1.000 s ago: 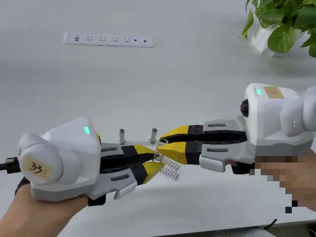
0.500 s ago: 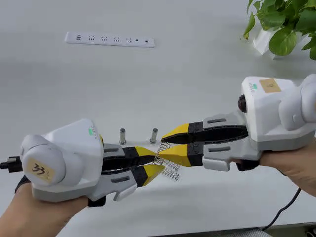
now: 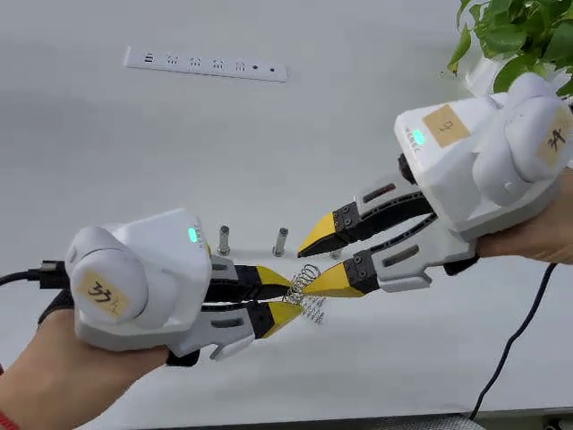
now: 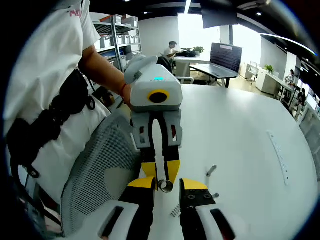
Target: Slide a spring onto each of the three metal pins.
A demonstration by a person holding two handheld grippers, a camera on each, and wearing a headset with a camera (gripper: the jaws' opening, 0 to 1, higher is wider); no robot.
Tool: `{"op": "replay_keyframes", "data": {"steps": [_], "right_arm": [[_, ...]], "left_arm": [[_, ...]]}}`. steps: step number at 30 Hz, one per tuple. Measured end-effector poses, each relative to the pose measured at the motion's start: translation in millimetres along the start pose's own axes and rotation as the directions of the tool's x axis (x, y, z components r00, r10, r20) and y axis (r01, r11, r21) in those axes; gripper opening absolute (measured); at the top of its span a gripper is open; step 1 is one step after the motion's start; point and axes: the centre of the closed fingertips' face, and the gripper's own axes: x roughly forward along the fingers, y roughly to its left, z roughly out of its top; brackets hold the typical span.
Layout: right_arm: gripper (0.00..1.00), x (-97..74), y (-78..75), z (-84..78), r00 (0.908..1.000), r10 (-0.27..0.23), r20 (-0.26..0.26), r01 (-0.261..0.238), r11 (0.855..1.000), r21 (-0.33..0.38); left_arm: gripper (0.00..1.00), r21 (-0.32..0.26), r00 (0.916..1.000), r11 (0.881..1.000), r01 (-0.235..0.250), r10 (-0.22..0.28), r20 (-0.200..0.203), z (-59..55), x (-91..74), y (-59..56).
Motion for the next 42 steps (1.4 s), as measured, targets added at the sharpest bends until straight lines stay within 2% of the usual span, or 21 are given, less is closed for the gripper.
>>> {"op": "replay_keyframes", "data": {"steps": [2, 5, 17, 32, 42], "right_arm": [[0.15, 2.6, 3.3, -0.4, 0.999, 0.034, -0.031, -0.034, 0.999, -0.02], [0.14, 4.6, 4.5, -5.3, 0.9946, 0.058, -0.086, -0.063, 0.996, -0.057], [0.1, 11.7, 4.9, -18.2, 0.9744, 0.12, -0.19, -0.142, 0.984, -0.108], [0.07, 12.3, 4.4, -21.8, 0.9655, 0.133, -0.224, -0.162, 0.98, -0.118], [0.07, 12.6, 6.8, -17.8, 0.9641, 0.134, -0.229, -0.165, 0.979, -0.12]], "left_arm": [[0.07, -0.002, 1.0, 1.0, 0.004, -0.004, 0.001, 0.2, 0.7, -0.5], [0.07, -0.001, 1.0, 1.0, 0.006, -0.006, 0.002, 0.2, 1.2, -0.7], [0.07, 0.005, 0.9998, 1.0, 0.02, -0.02, -0.003, -0.2, 1.9, -3.0], [0.07, 0.007, 0.9997, 1.0, 0.025, -0.025, 0.001, 0.0, 1.8, -4.8], [0.07, 0.006, 0.9996, 1.0, 0.02, -0.02, 0.019, 0.5, -0.5, -4.2]]}}
